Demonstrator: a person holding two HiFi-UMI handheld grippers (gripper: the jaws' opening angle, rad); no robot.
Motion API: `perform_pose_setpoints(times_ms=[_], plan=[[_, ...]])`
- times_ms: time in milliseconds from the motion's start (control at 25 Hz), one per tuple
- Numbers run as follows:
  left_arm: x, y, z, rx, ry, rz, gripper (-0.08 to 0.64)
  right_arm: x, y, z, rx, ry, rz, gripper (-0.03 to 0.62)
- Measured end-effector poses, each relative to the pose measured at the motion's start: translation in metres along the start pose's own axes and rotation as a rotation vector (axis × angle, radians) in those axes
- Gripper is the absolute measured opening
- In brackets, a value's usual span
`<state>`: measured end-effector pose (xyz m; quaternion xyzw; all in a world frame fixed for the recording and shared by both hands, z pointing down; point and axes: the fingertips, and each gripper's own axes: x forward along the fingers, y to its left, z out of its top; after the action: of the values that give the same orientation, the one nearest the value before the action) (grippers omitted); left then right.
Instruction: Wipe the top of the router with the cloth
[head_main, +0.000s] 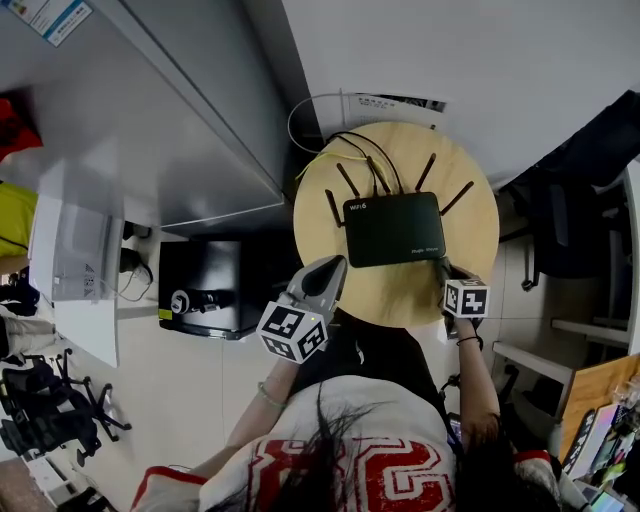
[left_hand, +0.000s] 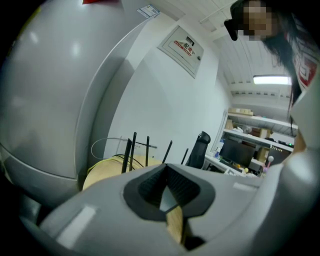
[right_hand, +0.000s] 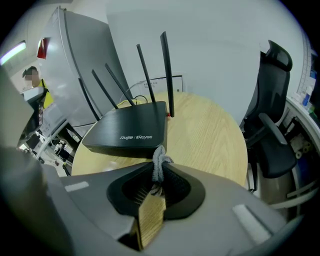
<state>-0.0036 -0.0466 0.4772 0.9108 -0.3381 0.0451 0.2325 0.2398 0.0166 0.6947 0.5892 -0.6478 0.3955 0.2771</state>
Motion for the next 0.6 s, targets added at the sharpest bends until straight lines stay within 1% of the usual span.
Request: perform_pose_setpoints(times_ms=[200,320,600], plan=[[-0.008,0.006,-0.001,-0.004,-0.006,-0.002,0.002,-0.008,-0.012,-0.003,0.021,-0.005,-0.044,0.037],[-0.013,0.01,0.001,-0.007,-0.012,-0.001,0.002,-0.007,-0.014,-0.004,0.042,-0.005,-0.057,0.037],[-0.026,0.022,0.007,-0.009,-0.034,0.01,0.002,0.004,-0.002,0.0,0.029,0.02,-0.073,0.037]])
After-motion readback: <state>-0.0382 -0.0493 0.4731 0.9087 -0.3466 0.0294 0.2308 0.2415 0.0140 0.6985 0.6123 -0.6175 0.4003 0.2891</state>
